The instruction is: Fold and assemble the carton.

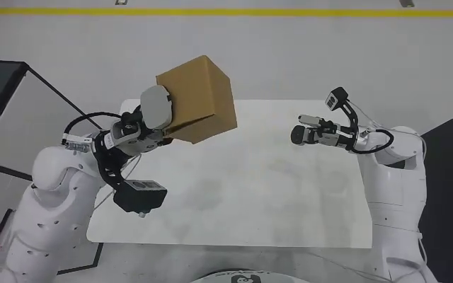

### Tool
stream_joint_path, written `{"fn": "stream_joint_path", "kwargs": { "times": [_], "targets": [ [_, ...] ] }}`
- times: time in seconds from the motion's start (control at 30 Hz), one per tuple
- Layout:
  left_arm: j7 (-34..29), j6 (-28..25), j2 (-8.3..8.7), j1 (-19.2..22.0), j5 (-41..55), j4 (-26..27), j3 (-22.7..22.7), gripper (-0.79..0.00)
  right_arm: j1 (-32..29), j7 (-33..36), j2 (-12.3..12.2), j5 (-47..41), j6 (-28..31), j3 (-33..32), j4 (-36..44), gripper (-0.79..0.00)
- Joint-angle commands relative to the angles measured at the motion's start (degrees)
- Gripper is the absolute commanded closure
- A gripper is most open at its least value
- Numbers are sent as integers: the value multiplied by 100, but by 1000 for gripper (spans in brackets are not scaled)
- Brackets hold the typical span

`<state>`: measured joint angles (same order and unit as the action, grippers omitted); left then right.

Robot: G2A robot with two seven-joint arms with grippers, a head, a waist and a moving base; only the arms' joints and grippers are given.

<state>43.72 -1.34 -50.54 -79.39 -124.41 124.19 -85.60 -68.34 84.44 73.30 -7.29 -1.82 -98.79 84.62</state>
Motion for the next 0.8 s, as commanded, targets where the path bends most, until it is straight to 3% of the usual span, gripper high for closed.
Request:
{"fn": "stream_joint_path", "kwargs": {
  "times": [0.0, 0.27, 0.43, 0.6, 0.77],
  "targets": [
    [10, 61, 0, -4, -116, -1, -19, 0, 0, 0, 0, 0, 0, 0, 0, -785],
    [-14, 39, -1, -12, -110, -3, -15, 0, 0, 0, 0, 0, 0, 0, 0, -785],
    [-814, -739, -7, -88, -74, 163, -11, 0, 0, 0, 0, 0, 0, 0, 0, -785],
    [-1871, -2028, -11, -121, 449, 539, -19, 0, 0, 0, 0, 0, 0, 0, 0, -785],
    [-2859, -2390, -83, -189, 1775, 593, -33, 0, 0, 0, 0, 0, 0, 0, 0, -785]
  ]
}}
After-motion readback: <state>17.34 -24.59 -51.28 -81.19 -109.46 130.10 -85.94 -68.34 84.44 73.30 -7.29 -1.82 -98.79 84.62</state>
